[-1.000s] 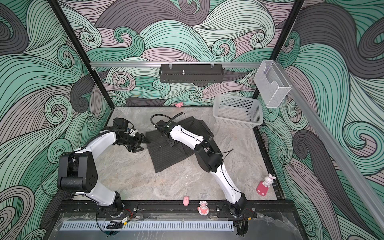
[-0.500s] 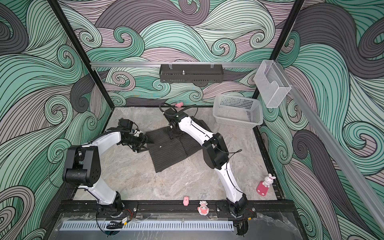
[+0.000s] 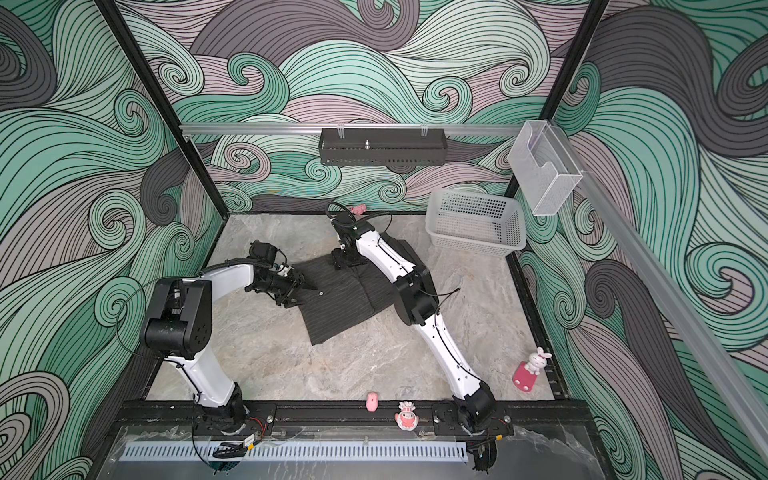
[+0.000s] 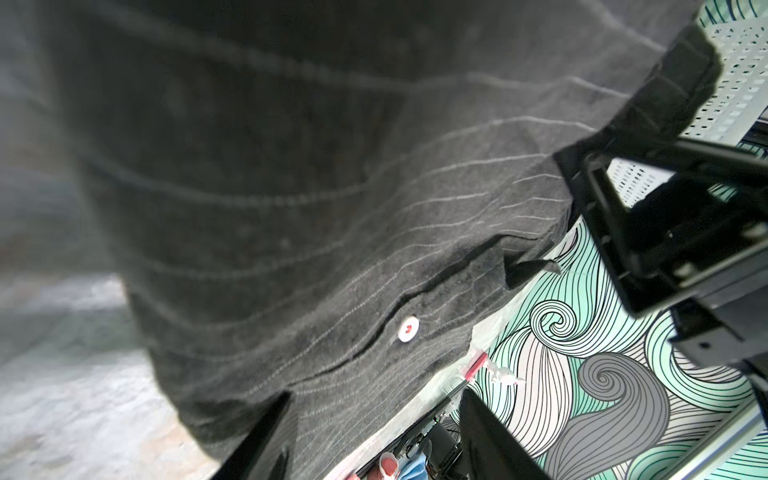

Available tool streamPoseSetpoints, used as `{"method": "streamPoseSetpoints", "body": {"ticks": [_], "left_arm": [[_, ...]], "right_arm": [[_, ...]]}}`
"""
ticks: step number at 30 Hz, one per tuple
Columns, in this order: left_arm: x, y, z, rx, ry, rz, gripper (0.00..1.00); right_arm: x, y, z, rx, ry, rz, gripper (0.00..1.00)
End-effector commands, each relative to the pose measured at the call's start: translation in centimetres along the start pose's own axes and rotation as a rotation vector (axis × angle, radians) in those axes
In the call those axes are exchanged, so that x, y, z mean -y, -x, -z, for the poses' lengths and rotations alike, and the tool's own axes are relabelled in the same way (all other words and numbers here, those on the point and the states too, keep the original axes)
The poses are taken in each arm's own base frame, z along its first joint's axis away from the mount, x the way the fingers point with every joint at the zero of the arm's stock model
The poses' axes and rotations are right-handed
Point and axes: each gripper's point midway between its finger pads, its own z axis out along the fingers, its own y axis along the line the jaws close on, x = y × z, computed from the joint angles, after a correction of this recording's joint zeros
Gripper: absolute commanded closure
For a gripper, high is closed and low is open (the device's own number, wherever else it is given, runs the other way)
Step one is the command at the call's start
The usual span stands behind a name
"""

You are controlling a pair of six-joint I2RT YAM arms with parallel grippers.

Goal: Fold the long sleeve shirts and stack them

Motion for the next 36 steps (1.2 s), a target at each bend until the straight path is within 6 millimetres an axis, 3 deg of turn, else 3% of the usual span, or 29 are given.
{"method": "streamPoseSetpoints", "body": {"ticks": [1,7,10,15,19,22,26,32,36], "left_arm": [[0.0,0.1,-0.4,-0.011,-0.007,0.008,0.37],[-0.2,0.4,-0.7,-0.014,0.004,0.018,0.37],[-0.3,0.7,-0.8,-0.012,0.012,0.020,0.37],[-0.3,1.2,-1.2,-0.014,0.017,0.029,0.37],[-0.4,1.7,-1.3,-0.017,0.040,0.035,0.37],[-1.1,2.5,-1.2,-0.013,0.108,0.042,0.37],[-1.7,3.9,-0.9,-0.026,0.202,0.028,0.37],[-0.9,5.4,-0.1,-0.045,0.276,-0.039,0.36],[0.5,6.4,0.4,-0.054,0.272,-0.090,0.36]], "right_arm": [[1.4,1.4,1.0,0.042,-0.037,-0.057,0.30],[7.4,-0.2,-0.3,-0.023,-0.108,-0.265,0.42],[8.5,-1.1,0.4,-0.043,-0.141,-0.267,0.49],[7.0,-2.1,3.8,-0.050,-0.113,-0.213,0.45],[3.6,-3.0,7.2,-0.004,-0.073,-0.120,0.37],[0.7,-4.7,7.9,-0.022,-0.025,-0.065,0.37],[-1.0,-7.2,6.1,-0.086,-0.010,-0.031,0.41],[-0.6,-11.1,1.7,-0.189,0.014,-0.087,0.52],[-0.5,-14.2,0.2,-0.246,0.035,-0.116,0.58]]}}
